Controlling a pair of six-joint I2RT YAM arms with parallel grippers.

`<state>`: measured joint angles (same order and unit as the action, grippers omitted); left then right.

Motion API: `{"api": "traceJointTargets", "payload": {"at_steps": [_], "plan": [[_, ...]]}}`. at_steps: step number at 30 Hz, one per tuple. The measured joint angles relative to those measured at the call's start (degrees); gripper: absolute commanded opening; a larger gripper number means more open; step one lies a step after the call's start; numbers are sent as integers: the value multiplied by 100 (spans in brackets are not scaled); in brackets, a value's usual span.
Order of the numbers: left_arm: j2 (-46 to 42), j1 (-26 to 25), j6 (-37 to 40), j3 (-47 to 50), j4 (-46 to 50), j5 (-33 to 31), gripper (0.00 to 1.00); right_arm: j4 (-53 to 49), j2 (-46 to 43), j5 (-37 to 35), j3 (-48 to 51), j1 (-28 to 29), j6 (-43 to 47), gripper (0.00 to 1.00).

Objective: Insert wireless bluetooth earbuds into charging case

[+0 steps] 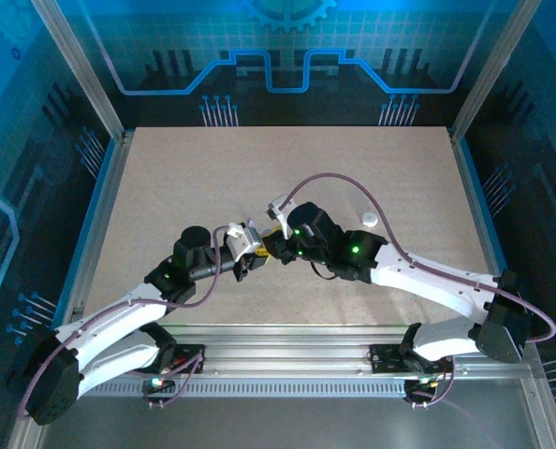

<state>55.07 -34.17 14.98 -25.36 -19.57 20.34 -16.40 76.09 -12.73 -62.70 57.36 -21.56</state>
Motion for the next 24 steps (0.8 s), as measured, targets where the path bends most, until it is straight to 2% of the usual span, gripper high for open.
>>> {"api": "traceJointTargets", "payload": {"at_steps": [11, 19, 24], "plan": [[0, 0, -144, 0, -74, 4, 17, 42, -31, 79, -2, -15, -168, 33], [0, -2, -450, 0, -614, 33, 17, 160, -229, 96, -61, -57, -315, 34], [0, -2, -455, 0, -649, -125, 18, 133, -245, 275, -72, -275, -542, 36]]}}
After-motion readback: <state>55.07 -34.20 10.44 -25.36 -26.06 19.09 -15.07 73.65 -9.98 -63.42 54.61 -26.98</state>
